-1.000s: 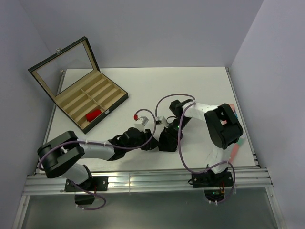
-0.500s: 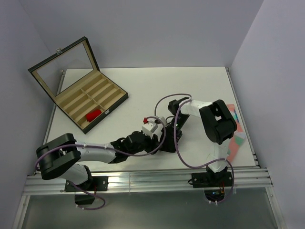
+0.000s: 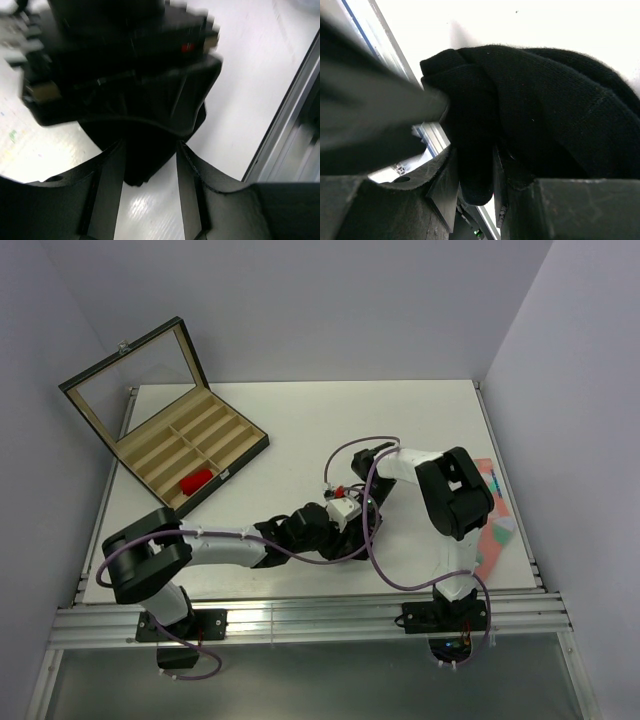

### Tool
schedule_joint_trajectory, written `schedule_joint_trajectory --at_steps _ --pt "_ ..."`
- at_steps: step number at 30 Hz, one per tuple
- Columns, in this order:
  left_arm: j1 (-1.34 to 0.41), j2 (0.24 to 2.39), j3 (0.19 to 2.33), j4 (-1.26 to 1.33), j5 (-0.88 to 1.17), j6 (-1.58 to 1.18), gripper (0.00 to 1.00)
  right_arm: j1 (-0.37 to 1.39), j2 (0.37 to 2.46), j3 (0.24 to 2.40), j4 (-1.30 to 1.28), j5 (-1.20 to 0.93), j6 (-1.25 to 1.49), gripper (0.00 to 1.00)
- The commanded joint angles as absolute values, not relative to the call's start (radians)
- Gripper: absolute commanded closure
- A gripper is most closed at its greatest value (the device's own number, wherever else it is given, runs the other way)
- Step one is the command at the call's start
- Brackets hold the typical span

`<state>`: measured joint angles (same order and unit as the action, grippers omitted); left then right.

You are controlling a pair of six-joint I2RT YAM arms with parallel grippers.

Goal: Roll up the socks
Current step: Roll the sock at the center of the board.

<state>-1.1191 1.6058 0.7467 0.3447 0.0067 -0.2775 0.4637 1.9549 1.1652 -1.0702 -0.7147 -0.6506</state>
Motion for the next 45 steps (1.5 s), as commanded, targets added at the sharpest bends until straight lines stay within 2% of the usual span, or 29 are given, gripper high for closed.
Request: schedule_joint_trajectory --at_steps 1,22,25,28,29,31,32,34,45 --pt "-1.12 1.62 0.781 0.284 0.06 -0.216 0.51 0.463 2.011 1.154 -1.023 -0.54 -0.669 0.69" --pt "-1.088 1.697 0.804 0.302 0.094 -0.192 0.5 0.465 2.036 1.21 -1.083 -0.517 -0.663 0.68" --pt "-1.088 1.71 0.804 0.307 0.094 -0.216 0.56 0.465 2.036 1.224 -1.089 -0.522 -0.655 0.68" --pt "-1.088 1.718 0.792 0.308 0.106 -0.244 0.7 0.465 2.028 1.221 -1.077 -0.512 -0.643 0.67" --pt "-1.088 1.721 0.79 0.308 0.107 -0.25 0.77 0.465 2.026 1.221 -1.074 -0.511 -0.641 0.67" --pt "-1.088 1.729 0.781 0.305 0.103 -0.276 0.85 0.465 2.02 1.218 -1.062 -0.505 -0.626 0.66" --pt "-1.089 1.733 0.781 0.304 0.104 -0.287 0.93 0.465 2.019 1.215 -1.057 -0.5 -0.62 0.66" --pt "-1.095 1.743 0.779 0.289 0.094 -0.32 1.0 0.465 2.007 1.207 -1.034 -0.485 -0.603 0.64" --pt "-1.172 1.816 0.857 0.108 0.005 -0.537 1.0 0.453 1.867 1.14 -0.916 -0.462 -0.528 0.48"
